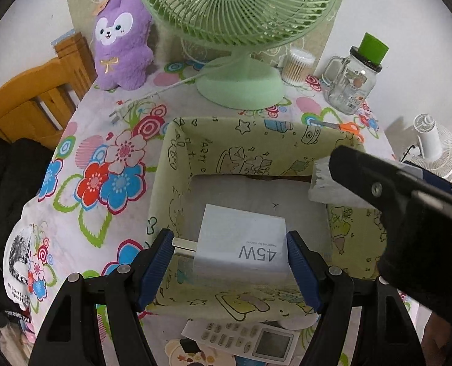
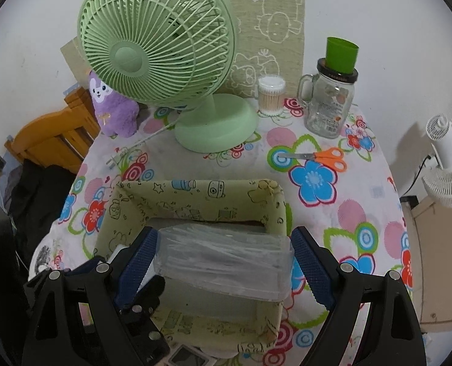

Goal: Organize rigid objects
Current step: 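Carry the charger with the left tool into the fabric box while the right tool lowers the cable case inside, then open both tools and lift them out of the fabric box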

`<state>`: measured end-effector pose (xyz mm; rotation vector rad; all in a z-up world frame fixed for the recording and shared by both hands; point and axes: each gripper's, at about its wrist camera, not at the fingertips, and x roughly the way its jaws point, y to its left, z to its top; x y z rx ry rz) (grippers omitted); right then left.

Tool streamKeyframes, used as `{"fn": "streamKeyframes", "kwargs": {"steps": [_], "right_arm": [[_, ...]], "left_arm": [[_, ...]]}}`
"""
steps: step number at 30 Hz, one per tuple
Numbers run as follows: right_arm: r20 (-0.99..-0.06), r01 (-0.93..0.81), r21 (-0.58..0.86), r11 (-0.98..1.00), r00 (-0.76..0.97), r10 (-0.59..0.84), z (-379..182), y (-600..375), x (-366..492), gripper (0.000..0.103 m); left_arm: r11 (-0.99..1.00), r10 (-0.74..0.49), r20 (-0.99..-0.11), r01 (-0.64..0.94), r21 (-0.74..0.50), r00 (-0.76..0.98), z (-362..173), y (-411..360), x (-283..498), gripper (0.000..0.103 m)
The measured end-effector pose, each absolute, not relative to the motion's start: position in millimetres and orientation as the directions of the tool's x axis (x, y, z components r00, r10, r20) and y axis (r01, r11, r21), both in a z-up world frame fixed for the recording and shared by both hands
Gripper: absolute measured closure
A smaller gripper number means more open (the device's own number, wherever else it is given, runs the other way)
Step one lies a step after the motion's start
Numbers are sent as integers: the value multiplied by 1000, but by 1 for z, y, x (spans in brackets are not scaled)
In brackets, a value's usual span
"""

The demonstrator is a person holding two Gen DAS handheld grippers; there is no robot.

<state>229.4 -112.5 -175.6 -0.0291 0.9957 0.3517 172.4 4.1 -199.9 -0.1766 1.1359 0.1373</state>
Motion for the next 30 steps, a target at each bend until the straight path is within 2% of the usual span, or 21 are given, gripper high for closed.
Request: {"fn": "streamKeyframes", "kwargs": {"steps": [8,12,15,18,23,25,30], "right_arm": [[-824,-315,120,941,497,272,-184,-103,241,13],[-824,-321,110,941,500,267,-190,-100,249,13],[-823,-318,100,943,505,258,-194,-98,252,13],[-825,-317,94,944,506,252,-199,-94,255,12],[-831,-319,81,944,501,241,-204,-91,255,10],[-838,-320,93,943,487,248,-205,-92,254,5],[-846,-305,112,946,470,252,-206,-99,246,4]], "left_arm": [[976,33,-914,-209,-58,405,-201,5,179,26],[976,12,-904,-203,-83,428,-194,5,182,13],[979,39,-897,-197,-54,441,-188,3,185,7],[982,69,-895,-187,-16,440,-186,2,189,6],[984,67,-903,-178,-10,425,-190,5,191,5],[985,67,-905,-174,-8,420,-191,4,190,4],[988,52,-908,-153,-14,416,-191,2,188,2]]}}
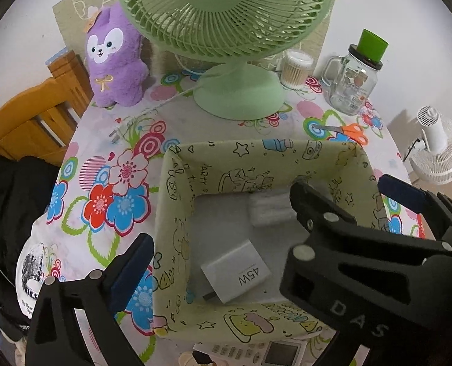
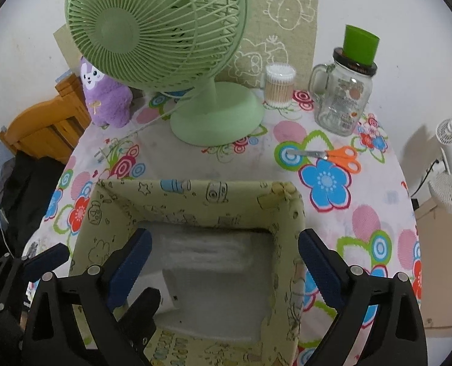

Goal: Organize rigid objects
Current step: 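Open both tools and lift them out of the fabric box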

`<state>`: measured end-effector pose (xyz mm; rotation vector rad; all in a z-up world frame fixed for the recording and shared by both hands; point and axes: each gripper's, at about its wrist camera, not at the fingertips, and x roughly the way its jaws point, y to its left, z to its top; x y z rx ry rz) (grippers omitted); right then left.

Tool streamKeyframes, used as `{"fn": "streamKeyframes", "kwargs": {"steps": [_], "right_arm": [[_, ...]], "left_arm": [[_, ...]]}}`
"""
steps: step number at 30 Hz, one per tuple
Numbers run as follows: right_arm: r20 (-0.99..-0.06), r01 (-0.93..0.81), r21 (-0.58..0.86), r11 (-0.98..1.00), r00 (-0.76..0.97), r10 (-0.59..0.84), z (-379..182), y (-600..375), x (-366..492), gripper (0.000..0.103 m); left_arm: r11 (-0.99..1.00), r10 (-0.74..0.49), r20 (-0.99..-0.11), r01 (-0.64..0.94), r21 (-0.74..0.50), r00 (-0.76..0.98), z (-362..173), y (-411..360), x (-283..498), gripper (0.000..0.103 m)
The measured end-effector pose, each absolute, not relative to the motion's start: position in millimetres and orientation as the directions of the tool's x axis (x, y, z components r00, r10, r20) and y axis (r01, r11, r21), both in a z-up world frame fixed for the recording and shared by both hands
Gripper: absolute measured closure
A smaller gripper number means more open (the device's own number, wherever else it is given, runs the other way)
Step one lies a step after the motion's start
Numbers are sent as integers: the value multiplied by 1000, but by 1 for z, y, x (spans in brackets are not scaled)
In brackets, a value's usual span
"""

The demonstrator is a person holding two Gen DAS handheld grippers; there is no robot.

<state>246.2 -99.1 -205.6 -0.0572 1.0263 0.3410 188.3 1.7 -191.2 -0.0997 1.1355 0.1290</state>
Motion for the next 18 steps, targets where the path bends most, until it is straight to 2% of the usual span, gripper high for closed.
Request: {"fn": "streamKeyframes", "kwargs": {"steps": [18], "right_arm": [[-839,-259,129,957,486,244,-184,-118,207,3]], "left_arm": [[996,20,-899,-92,-22,437,-172,-10,162,2]]}}
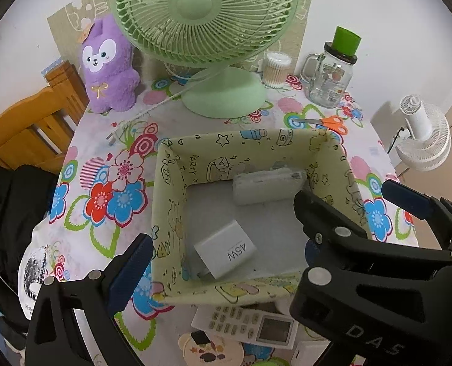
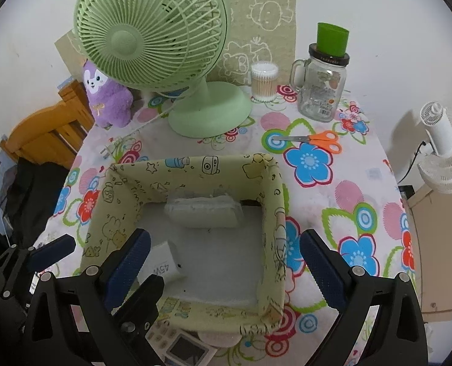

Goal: Organize rigid objects
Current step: 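Open both tools and lift them out of the fabric box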

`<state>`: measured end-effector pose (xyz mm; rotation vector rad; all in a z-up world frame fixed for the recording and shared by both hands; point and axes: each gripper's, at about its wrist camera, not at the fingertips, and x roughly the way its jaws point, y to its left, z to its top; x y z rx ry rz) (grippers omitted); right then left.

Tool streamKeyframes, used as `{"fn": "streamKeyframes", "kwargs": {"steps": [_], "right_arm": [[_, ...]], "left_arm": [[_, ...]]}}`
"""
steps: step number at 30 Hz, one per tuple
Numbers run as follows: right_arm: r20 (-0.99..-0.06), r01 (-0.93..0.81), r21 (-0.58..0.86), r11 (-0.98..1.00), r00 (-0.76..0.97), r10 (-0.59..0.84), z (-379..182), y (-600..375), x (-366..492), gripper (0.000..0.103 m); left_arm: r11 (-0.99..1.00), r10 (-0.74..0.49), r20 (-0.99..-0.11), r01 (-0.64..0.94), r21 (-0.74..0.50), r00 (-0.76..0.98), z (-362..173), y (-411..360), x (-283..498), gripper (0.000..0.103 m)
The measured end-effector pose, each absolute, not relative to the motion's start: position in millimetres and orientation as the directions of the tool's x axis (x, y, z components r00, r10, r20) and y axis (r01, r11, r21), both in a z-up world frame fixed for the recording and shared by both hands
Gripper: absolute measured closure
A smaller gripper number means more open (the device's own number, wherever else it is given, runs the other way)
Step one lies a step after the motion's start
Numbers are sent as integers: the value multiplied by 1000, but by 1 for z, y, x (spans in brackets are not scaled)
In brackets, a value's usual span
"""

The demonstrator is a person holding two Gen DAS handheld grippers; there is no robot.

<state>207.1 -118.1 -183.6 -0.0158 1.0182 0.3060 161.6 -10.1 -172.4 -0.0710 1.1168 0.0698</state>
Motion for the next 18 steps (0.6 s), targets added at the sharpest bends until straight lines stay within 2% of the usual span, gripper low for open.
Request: {"fn": "streamKeyframes", "kwargs": {"steps": [18], "right_arm": [[-807,-259,121,958,536,247,-144,-126,165,3]], "left_arm": [[998,10,-871,-58,-22,491,-138,-16,127,2]]}}
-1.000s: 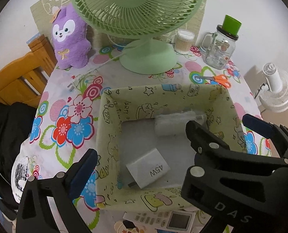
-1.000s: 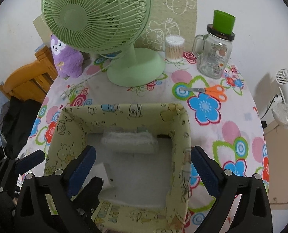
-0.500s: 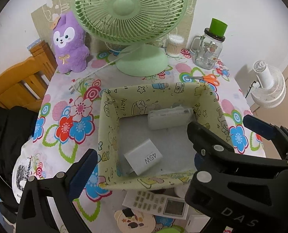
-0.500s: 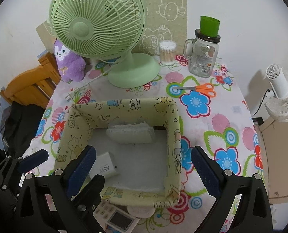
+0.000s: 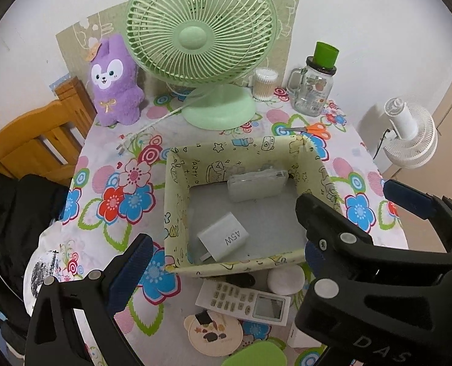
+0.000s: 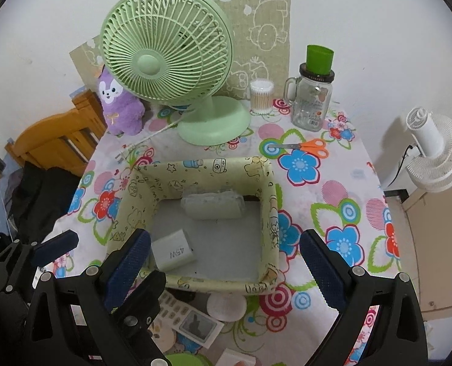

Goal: Organize rigid objects
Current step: 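Open both tools and lift them out of the fabric box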

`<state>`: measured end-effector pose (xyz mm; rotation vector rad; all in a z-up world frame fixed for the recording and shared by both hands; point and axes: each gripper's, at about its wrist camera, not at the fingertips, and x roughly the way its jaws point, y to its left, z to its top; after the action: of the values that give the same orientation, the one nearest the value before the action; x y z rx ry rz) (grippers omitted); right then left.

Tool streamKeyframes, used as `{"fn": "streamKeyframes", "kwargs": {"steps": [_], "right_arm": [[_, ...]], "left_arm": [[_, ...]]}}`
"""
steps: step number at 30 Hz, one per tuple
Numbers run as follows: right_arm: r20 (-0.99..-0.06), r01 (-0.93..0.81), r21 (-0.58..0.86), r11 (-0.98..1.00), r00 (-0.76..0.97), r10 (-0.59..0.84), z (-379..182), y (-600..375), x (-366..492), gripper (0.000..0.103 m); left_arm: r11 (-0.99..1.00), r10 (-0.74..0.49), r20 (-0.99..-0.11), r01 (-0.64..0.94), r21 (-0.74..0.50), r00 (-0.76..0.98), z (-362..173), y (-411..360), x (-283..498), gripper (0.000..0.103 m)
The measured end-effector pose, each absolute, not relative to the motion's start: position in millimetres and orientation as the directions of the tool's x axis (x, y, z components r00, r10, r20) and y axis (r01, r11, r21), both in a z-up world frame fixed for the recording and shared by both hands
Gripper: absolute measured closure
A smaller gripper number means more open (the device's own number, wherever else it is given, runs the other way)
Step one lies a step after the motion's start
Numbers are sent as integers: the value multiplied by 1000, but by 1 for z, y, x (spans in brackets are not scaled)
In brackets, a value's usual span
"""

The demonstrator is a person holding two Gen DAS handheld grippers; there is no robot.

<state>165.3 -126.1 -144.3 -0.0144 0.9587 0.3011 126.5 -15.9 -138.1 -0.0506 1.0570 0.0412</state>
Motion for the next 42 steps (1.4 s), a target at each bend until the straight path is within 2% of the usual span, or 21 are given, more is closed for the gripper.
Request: {"fn": "streamKeyframes", "kwargs": {"steps": [12,42], "right_arm": [[-770,-253,121,960,587,252,-121,-135,135,3],[-790,-202,54,978,591,166,-115,-139,75,5]], "left_arm": [[998,-8,-857,-51,-40,515,-121,-16,104,2],[998,-62,-847,36,-50,528,-118,-16,53,2]]}}
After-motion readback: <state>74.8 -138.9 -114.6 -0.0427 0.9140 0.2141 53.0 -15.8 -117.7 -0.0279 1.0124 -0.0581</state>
